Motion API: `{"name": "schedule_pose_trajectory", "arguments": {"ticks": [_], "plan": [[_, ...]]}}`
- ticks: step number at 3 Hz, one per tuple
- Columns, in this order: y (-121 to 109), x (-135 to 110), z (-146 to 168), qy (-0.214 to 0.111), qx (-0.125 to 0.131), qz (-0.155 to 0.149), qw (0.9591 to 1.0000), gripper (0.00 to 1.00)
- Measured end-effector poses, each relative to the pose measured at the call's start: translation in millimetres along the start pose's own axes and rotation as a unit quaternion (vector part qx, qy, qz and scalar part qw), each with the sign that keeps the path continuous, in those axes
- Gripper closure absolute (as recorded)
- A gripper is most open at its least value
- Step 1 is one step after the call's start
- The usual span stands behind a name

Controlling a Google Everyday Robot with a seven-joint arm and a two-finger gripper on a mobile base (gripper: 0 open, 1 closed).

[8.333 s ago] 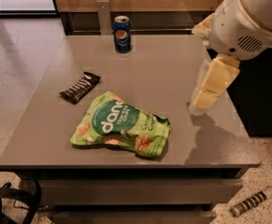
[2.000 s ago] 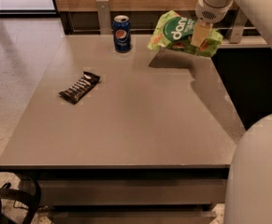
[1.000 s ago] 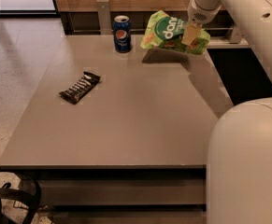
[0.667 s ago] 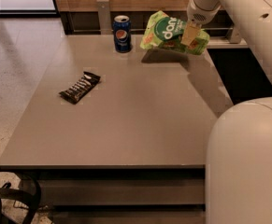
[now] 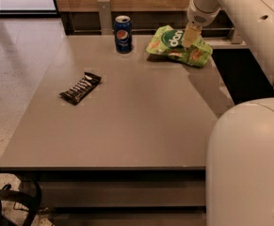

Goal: Move green rice chip bag near pepsi can

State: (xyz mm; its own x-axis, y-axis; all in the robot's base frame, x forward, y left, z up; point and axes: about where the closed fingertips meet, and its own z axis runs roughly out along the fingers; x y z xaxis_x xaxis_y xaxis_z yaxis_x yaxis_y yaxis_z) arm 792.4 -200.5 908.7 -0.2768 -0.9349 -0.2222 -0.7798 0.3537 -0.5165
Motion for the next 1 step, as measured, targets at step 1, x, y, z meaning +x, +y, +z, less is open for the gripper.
{"name": "schedule_pose_trajectory", "arguments": {"ticks": [1], "plan": [[1.0, -0.1, 2.2, 0.001, -0.001, 0.000, 1.0000, 0.00]]}}
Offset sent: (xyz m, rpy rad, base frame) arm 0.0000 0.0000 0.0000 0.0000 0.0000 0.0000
